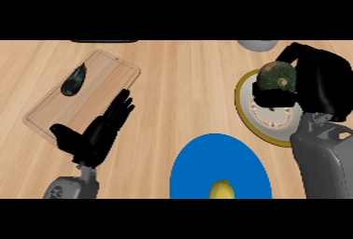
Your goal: Pick the squash from the plate and place it in the bowl
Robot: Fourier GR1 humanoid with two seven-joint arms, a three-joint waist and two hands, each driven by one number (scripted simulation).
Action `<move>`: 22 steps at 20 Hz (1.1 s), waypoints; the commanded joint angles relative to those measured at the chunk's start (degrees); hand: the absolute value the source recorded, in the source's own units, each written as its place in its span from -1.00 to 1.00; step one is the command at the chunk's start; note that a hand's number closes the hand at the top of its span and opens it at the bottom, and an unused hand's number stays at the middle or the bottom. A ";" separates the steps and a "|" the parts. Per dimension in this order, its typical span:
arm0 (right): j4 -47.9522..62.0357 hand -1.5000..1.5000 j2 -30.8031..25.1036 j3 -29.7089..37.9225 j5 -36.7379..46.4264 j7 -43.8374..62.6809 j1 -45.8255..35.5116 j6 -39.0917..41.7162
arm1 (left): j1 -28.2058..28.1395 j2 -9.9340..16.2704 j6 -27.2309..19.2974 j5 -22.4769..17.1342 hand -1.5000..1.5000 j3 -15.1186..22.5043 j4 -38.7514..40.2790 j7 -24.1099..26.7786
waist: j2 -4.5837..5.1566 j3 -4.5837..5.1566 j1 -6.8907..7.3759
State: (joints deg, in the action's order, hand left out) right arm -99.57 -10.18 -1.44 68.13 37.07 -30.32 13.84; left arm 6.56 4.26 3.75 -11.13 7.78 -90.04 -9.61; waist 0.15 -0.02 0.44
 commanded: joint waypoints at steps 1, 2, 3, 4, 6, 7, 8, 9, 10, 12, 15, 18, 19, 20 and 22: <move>13.00 1.00 -3.29 1.87 2.79 -6.16 -1.12 -8.42 | 2.24 -0.56 0.23 0.33 0.00 -0.29 1.49 0.40 | 0.16 0.01 0.19; 17.19 1.00 -5.97 5.56 0.64 -7.35 -5.42 -6.09 | -0.19 -0.54 -0.67 0.74 0.00 0.96 -2.46 -1.78 | 0.12 -0.01 0.67; 21.50 1.00 -5.58 6.21 1.01 -7.52 -8.30 -8.06 | 2.08 -0.58 0.31 0.44 0.00 -0.25 1.78 0.08 | 0.21 0.02 0.49; 21.88 1.00 -5.00 5.54 1.26 -8.50 -6.54 -9.90 | -2.30 0.27 1.78 0.37 0.00 -0.52 0.48 3.35 | 0.03 0.02 0.32; 31.38 1.00 -6.78 6.48 2.80 -11.34 -5.25 -14.08 | 0.57 -0.44 0.47 0.73 0.00 0.11 0.52 0.64 | 0.47 -0.02 1.19; 34.41 1.00 -6.63 6.45 3.08 -9.34 -7.93 -10.64 | 2.87 -0.72 0.41 -0.42 0.00 -0.06 -0.05 -2.30 | 0.48 -0.02 1.33; 34.79 1.00 -4.59 6.44 2.49 -7.33 -6.70 -9.55 | -0.21 0.86 2.25 -0.68 0.00 -1.13 -0.06 1.31 | 0.28 0.01 1.08; 37.98 1.00 -6.02 10.40 -0.30 -8.31 -9.59 -10.15 | 0.95 -0.63 -0.53 0.91 0.00 0.52 -1.98 -2.23 | 0.21 -0.03 0.97; 41.88 1.00 -5.13 11.89 0.29 -6.33 -10.54 -12.92 | -1.38 -0.40 1.34 0.43 0.00 0.56 -0.24 0.96 | 0.47 -0.02 1.51; 46.64 -1.00 -6.19 14.74 -2.48 -11.11 -9.70 -17.96 | -0.14 -1.21 0.59 0.67 0.00 0.98 -0.79 -0.17 | 0.37 -0.05 0.97; 54.16 -1.00 -6.38 16.59 -5.76 -17.62 -14.07 -21.71 | 0.23 0.98 2.33 -1.19 0.00 -1.05 -2.09 -2.36 | 0.31 -0.05 1.18; 54.12 -1.00 -3.87 19.25 -10.21 -22.97 -11.71 -27.55 | 1.24 -1.37 -1.15 0.92 0.00 0.74 -4.41 -4.00 | 0.18 -0.10 0.90; 54.86 -1.00 -7.16 22.18 -13.36 -25.83 -13.42 -26.02 | 0.76 -0.13 1.36 -0.03 0.00 -1.04 -0.22 -0.27 | 0.31 -0.07 0.63; 50.89 -1.00 -4.57 23.33 -15.68 -26.60 -11.48 -28.78 | 0.27 1.14 2.55 -1.39 0.00 -2.32 -0.39 -0.49 | 0.12 -0.08 0.18; 47.44 -1.00 -1.53 26.22 -20.69 -29.47 -12.24 -32.72 | 1.20 0.70 2.12 -1.98 0.00 -2.79 -0.27 -1.06 | 0.00 -0.15 -0.18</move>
State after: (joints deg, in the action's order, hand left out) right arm -49.36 -13.79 19.80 55.05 13.58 -42.65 -13.69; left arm 7.29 3.98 4.94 -11.50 6.71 -90.41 -10.24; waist 0.38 -0.12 0.92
